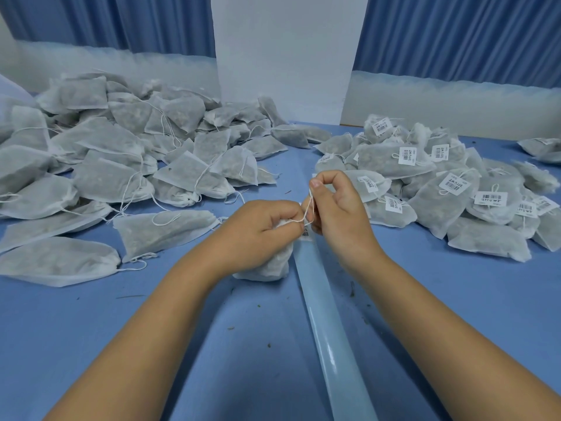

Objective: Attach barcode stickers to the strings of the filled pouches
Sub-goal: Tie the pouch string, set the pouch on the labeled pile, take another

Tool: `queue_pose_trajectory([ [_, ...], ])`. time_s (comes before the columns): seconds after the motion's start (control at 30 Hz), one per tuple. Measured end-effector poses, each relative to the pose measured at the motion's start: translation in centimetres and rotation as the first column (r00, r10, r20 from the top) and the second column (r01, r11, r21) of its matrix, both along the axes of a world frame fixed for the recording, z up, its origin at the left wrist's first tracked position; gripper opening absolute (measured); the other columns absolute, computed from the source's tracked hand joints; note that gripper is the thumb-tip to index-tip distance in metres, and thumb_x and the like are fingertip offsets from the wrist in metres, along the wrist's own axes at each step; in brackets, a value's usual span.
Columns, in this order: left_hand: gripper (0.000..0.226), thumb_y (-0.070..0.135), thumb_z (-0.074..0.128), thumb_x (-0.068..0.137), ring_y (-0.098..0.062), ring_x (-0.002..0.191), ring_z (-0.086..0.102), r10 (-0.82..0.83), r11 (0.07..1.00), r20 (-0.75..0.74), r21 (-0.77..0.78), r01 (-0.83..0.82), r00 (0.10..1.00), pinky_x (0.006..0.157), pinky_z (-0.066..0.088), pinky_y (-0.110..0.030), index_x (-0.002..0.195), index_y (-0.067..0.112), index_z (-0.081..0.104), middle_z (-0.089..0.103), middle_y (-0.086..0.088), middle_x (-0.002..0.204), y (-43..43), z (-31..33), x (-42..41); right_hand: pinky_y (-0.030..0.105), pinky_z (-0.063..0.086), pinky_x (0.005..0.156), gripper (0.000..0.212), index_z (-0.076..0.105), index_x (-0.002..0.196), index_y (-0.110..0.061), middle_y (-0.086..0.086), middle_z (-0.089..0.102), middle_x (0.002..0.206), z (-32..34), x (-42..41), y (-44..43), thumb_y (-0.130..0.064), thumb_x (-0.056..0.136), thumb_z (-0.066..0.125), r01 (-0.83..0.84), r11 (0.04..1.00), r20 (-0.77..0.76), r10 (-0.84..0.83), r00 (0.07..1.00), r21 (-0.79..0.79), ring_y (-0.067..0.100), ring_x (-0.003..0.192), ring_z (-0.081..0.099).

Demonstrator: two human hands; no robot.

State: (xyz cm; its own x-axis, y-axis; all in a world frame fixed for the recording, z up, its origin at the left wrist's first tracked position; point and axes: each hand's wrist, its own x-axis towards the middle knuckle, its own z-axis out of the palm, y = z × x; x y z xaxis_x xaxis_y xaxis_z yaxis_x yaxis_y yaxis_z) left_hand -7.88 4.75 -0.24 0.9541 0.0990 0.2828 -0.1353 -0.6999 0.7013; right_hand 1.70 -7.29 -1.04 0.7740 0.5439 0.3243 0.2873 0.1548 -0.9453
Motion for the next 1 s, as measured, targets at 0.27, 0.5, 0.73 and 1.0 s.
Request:
queue_pose_trajectory([
  [0.27, 0.017, 0.030, 0.041, 0.085, -0.006, 0.061, 0.042, -0.019, 0.983, 0.002, 0.184, 0.018, 1.000, 0.062, 0.035, -0.033, 0.070, 0.029, 0.049, 0.049, 0.016, 0.063, -1.0, 0.2, -0.5, 0.020, 0.035, 0.048, 0.011, 0.048, 0.092, -0.018, -0.009, 0.048, 0.050, -0.3, -0.2, 0.3, -0.019, 0.103, 0.046, 0.045, 0.999, -0.047, -0.046, 0.998, -0.026, 0.005, 0.045, 0.042],
  [0.5, 0.021, 0.031, 0.039, 0.089, -0.018, 0.062, 0.039, 0.050, 0.916, 0.053, 0.395, -0.067, 0.997, 0.057, 0.032, -0.037, 0.069, 0.024, 0.037, 0.040, 0.003, 0.059, -1.3, 0.4, -0.4, 0.021, 0.033, 0.043, 0.012, 0.047, 0.091, -0.015, -0.003, 0.050, 0.053, -0.1, 0.0, 0.3, -0.014, 0.102, 0.046, 0.069, 0.998, -0.124, -0.067, 0.990, 0.009, 0.007, 0.041, 0.037],
  [0.73, 0.022, 0.046, 0.065, 0.091, -0.013, 0.079, 0.057, 0.172, 0.985, 0.034, -0.030, -0.171, 0.985, 0.077, 0.044, -0.031, 0.082, 0.026, 0.063, 0.063, 0.010, 0.077, 0.3, -0.1, 0.0, 0.020, 0.045, 0.056, 0.013, 0.057, 0.088, -0.016, -0.003, 0.056, 0.072, 0.9, 0.7, -0.3, -0.016, 0.100, 0.053, 0.068, 0.990, -0.226, -0.038, 0.973, 0.125, 0.009, 0.061, 0.049],
  [1.0, 0.032, 0.042, 0.061, 0.075, -0.003, 0.091, 0.063, 0.044, 0.908, -0.183, -0.403, -0.116, 0.982, 0.088, 0.041, -0.027, 0.095, 0.021, 0.072, 0.070, 0.014, 0.096, 2.9, 0.6, -0.8, 0.018, 0.044, 0.056, 0.013, 0.062, 0.086, -0.021, -0.009, 0.057, 0.064, 1.3, 1.0, -0.5, -0.019, 0.098, 0.057, 0.103, 0.977, -0.209, -0.063, 0.976, 0.184, 0.005, 0.058, 0.050],
])
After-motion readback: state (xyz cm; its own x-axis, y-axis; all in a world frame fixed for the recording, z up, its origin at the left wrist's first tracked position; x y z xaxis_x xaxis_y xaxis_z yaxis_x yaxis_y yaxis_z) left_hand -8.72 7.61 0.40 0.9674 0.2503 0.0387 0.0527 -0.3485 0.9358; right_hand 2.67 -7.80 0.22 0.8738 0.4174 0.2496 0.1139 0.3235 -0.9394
